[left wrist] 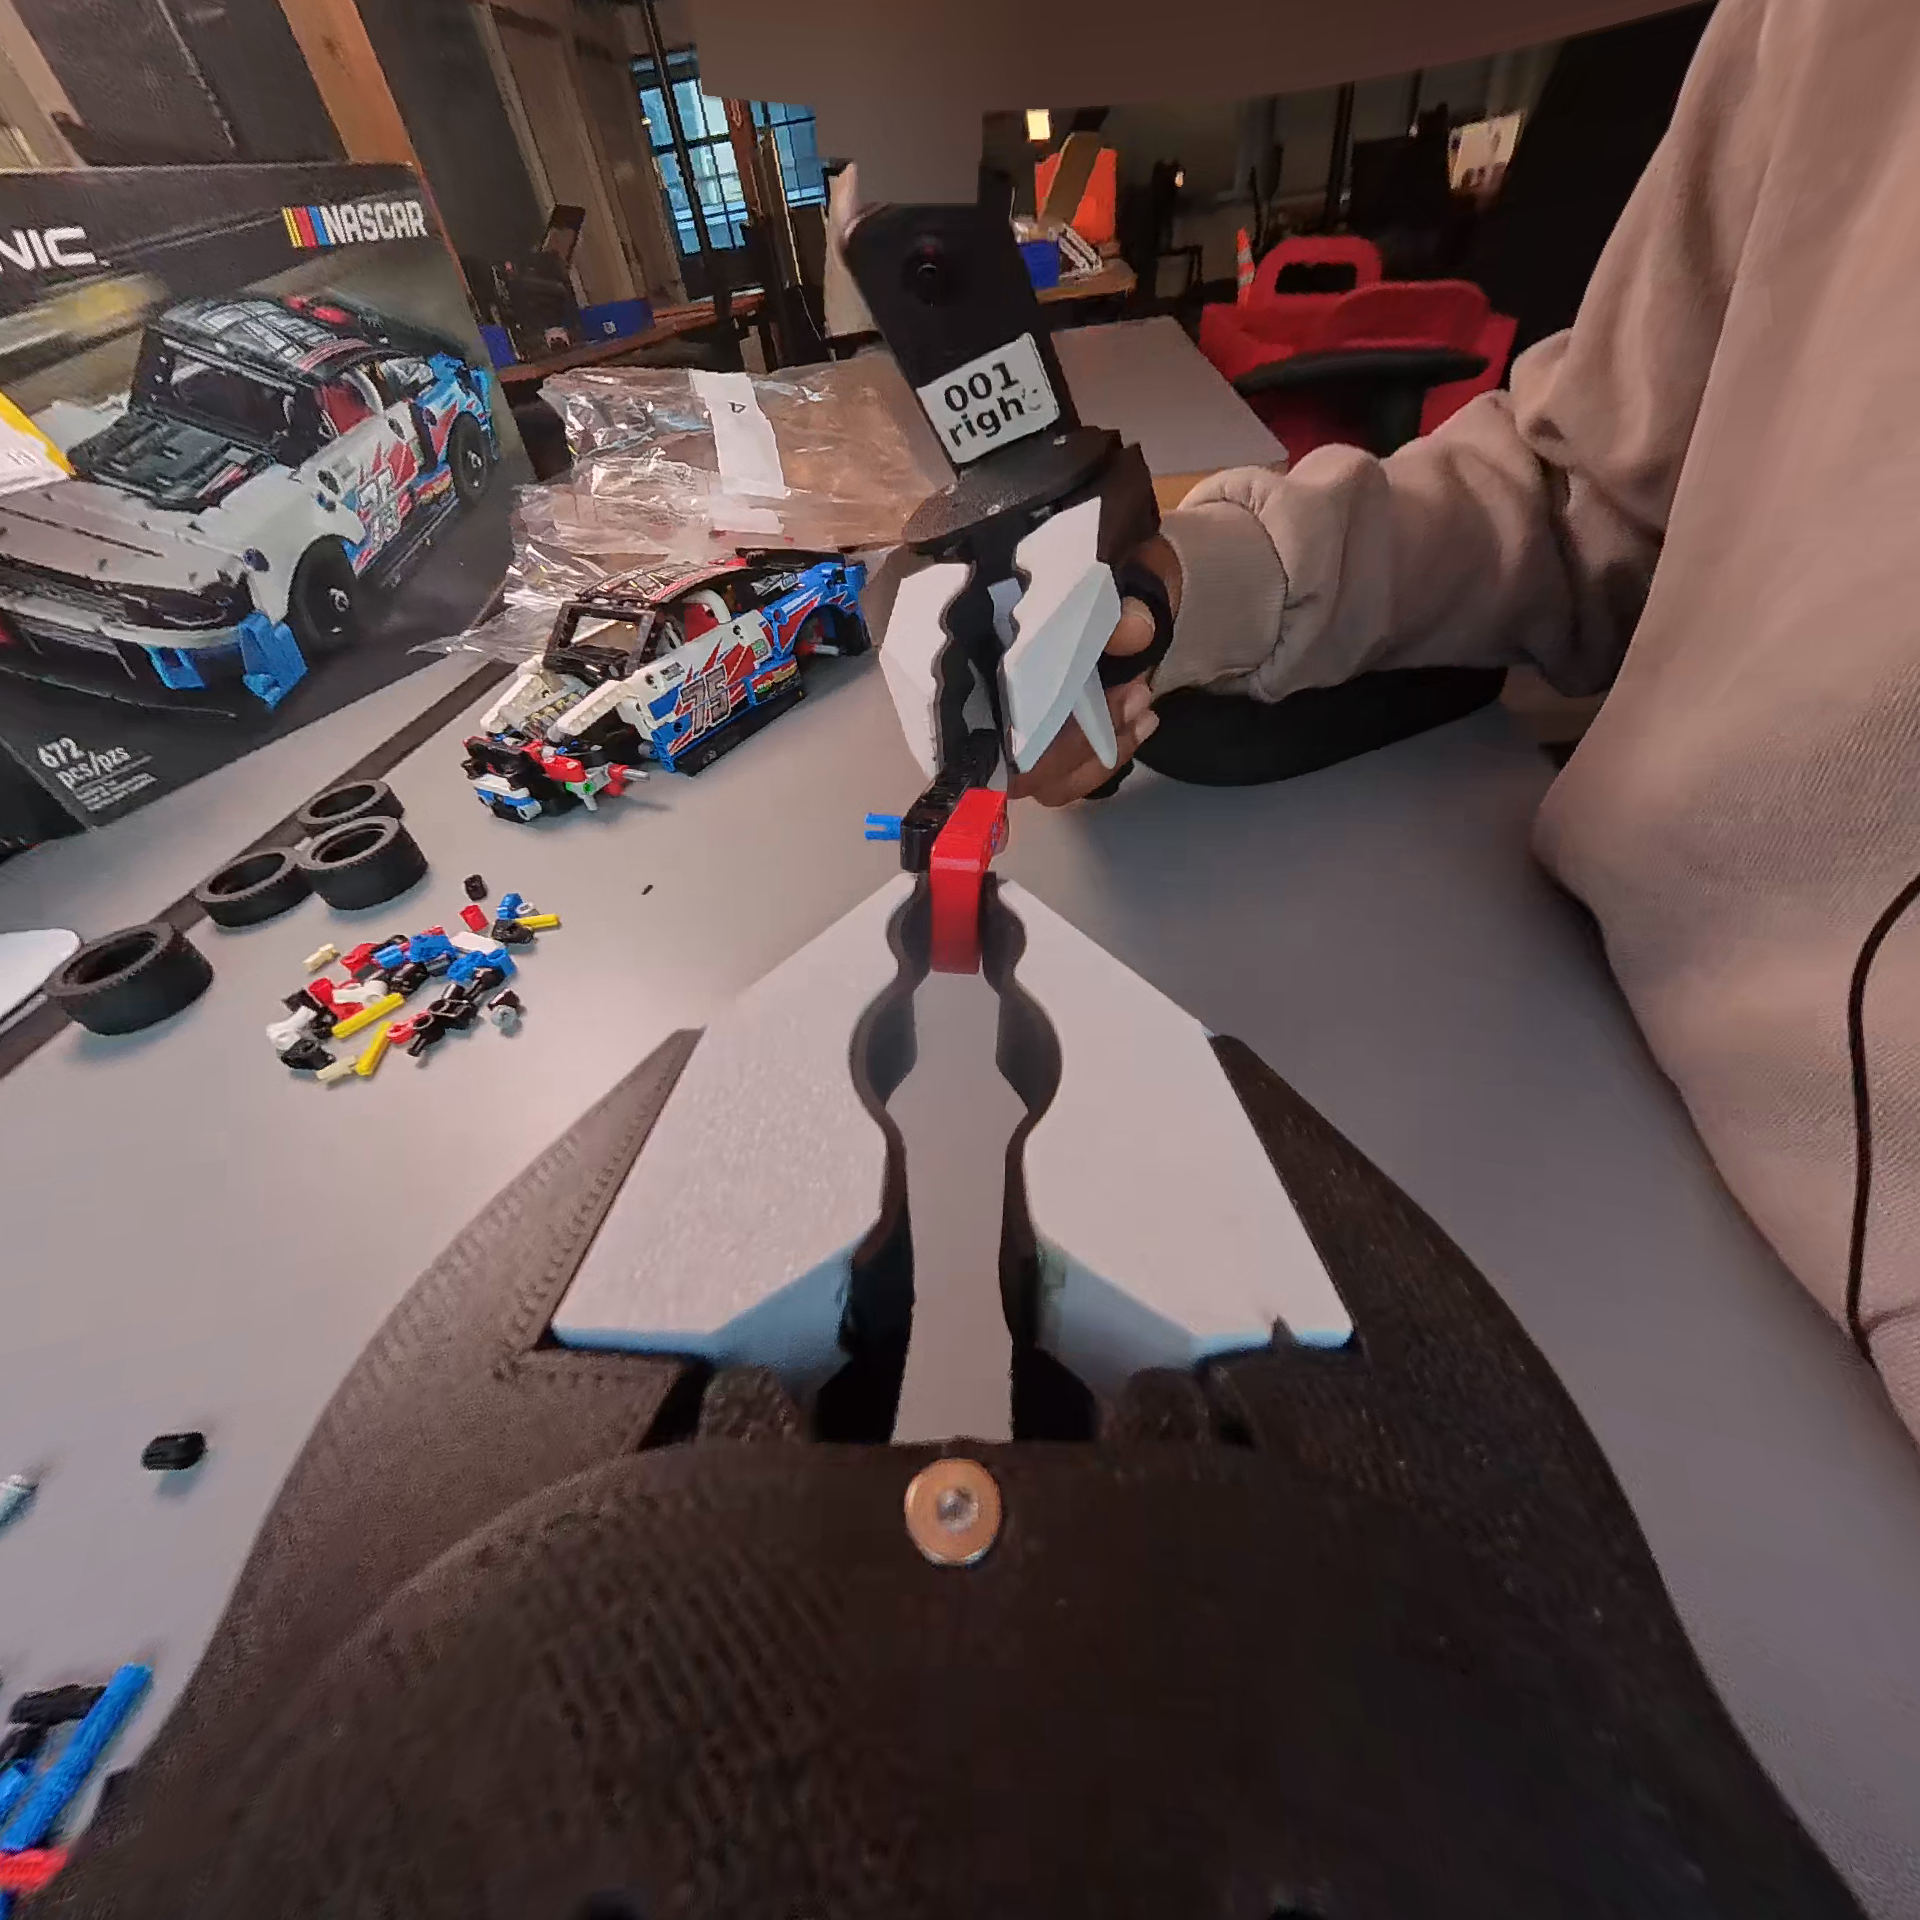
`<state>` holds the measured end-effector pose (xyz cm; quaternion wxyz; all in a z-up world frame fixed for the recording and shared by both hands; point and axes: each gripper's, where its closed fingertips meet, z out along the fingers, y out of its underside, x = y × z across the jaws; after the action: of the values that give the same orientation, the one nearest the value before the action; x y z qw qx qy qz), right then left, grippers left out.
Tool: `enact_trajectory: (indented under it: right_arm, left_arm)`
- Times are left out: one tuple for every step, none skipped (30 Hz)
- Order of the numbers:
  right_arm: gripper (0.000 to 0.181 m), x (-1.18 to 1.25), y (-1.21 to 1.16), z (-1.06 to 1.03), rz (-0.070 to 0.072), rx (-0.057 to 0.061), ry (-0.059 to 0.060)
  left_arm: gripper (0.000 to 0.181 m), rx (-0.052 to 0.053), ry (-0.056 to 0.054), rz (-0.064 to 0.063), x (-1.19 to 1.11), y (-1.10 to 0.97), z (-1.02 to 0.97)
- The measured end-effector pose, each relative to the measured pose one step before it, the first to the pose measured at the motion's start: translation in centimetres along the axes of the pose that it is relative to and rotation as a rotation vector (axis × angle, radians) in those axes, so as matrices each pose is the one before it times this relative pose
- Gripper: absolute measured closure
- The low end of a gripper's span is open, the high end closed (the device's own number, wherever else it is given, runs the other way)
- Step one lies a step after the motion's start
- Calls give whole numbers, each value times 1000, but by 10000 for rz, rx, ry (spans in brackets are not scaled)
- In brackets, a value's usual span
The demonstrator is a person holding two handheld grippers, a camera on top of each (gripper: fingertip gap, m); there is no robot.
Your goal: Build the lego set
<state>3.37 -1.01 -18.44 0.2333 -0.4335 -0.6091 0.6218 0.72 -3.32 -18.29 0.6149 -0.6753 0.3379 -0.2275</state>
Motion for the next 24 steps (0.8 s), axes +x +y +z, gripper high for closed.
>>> enact_trajectory:
  right_arm:
    - [166,-110,59,36,315,-5,-168]
    - [164,-87,36,54,346,10,-182]
    - [164,-121,-24,39,233,37,-167]
    - [165,-95,-78,23,75,63,-96]
    - [167,-18,-20,21,-32,9,2]
    - [168,59,117,19,-70,-78,56]
    - [167,34,154,25,-52,-93,44]
    - [167,17,95,26,-23,-48,27]
    - [167,12,59,16,-15,-25,14]
    - [167,12,42,6,-20,-19,13]
    - [169,-5,-22,0,-36,13,11]
    - [171,-8,-51,-17,-56,26,15]
    - [171,-20,-10,-17,-81,9,13]
    - [172,-16,1,-17,-78,-1,13]
    - [172,13,-11,-10,-88,1,37]
    - [172,39,-23,-11,-124,9,58]
    - [172,53,-18,-3,-154,9,74]
    - [173,16,-4,1,-151,6,52]
    - [173,18,12,5,-105,-11,42]
    - [173,52,31,8,-61,-13,49]
    - [173,38,37,6,-41,-20,40]
    - [173,33,51,18,-32,-21,23]
    - [173,43,21,0,-40,-2,34]
    - [174,51,-6,5,-70,15,46]
  left_arm:
    - [174,-150,-60,370,119,158,59]
    - [174,-110,-30,276,118,115,69]
    - [174,-38,14,172,153,35,54]
    - [174,6,32,115,140,-28,32]
    - [174,26,8,83,77,-63,21]
    - [174,38,-8,51,22,-71,-15]
    - [174,38,0,28,6,-73,-18]
    - [174,31,-4,20,-4,-40,-20]
    - [174,19,-6,22,1,-19,-5]
    - [174,-6,7,12,17,20,27]
    - [174,-22,4,0,17,53,24]
    - [174,4,3,2,20,8,20]
    - [174,7,3,3,17,-5,21]
    - [174,-12,-2,0,-1,24,7]
    - [174,-28,-16,-12,-28,48,9]
    - [174,-60,-29,-45,-57,105,22]
    - [174,-85,-24,-64,-58,140,25]
    - [174,-70,-15,-65,-48,133,17]
    - [174,-45,-17,-62,-61,93,12]
    - [174,-42,-29,-60,-66,87,1]
    - [174,-45,-28,-57,-66,89,13]
    - [174,-38,-21,-59,-68,83,5]
    - [174,-24,-24,-60,-66,64,8]
    - [174,-18,-25,-64,-77,60,-2]
